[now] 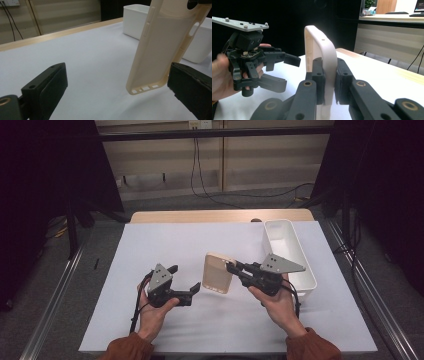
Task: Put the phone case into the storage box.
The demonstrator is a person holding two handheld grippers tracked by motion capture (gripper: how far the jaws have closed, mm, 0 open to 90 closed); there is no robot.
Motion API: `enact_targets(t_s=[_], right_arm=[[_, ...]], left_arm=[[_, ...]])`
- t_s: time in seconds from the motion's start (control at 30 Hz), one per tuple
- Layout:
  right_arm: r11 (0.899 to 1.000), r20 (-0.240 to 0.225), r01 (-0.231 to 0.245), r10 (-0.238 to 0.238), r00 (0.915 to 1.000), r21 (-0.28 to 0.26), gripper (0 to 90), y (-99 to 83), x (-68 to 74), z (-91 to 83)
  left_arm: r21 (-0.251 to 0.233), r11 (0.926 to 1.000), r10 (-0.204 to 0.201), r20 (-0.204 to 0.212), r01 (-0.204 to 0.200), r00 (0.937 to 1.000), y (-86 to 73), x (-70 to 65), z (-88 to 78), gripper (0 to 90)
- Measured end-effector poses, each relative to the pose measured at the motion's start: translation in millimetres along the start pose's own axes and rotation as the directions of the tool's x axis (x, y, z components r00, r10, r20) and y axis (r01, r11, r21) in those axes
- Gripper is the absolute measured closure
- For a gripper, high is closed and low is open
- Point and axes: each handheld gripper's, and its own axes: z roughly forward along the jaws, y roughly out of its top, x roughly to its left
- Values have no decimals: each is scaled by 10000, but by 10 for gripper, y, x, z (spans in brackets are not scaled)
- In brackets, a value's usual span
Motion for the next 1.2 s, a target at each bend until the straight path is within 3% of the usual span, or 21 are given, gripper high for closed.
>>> enact_targets(t_s=[0.13, 0.2, 0.33, 0.4, 0.47, 0.6, 0.87, 0.97, 1.1, 1.2], right_arm=[[10000, 14, 4, -5, 10000, 17, 805, -10, -9, -6], [10000, 49, -15, 15, 10000, 60, 805, -8, -17, -24], [10000, 159, -34, 32, 9999, 70, 805, -6, -48, -77], [10000, 229, -40, 39, 9997, 71, 805, -8, -67, -103], [9999, 270, -74, 72, 9996, 76, 805, -9, -84, -128], [9999, 378, -77, 74, 9993, 96, 805, -10, -110, -175], [9999, 525, -56, 50, 9986, 110, 805, -4, -143, -251], [9999, 599, -72, 65, 9982, 121, 805, 5, -164, -284], [9999, 687, -68, 62, 9976, 84, 805, 24, -196, -325], [10000, 785, -59, 56, 9969, 42, 805, 42, -222, -364]], left_arm=[[107, 9999, -103, 84, 102, 9999, -13, 22, 5, 30], [10, 10000, 20, -70, -20, 10000, -22, 30, 5, 30], [-518, 9987, 9, -359, -28, 9994, -30, 89, -3, 31], [-691, 9975, -152, -286, 132, 9995, -36, 121, -13, 38], [-853, 9963, -130, -525, 85, 9985, -41, 149, -37, 39], [-1298, 9908, -451, -434, 392, 9980, -64, 208, -100, 49], [-1225, 9924, -86, 70, 94, 9999, -149, 227, -218, 46], [-1181, 9929, -165, -170, 144, 9997, -156, 248, -290, 46], [-1394, 9897, -353, -86, 337, 9993, -197, 318, -395, 34], [-1353, 9906, -227, -121, 208, 9997, -236, 367, -482, 35]])
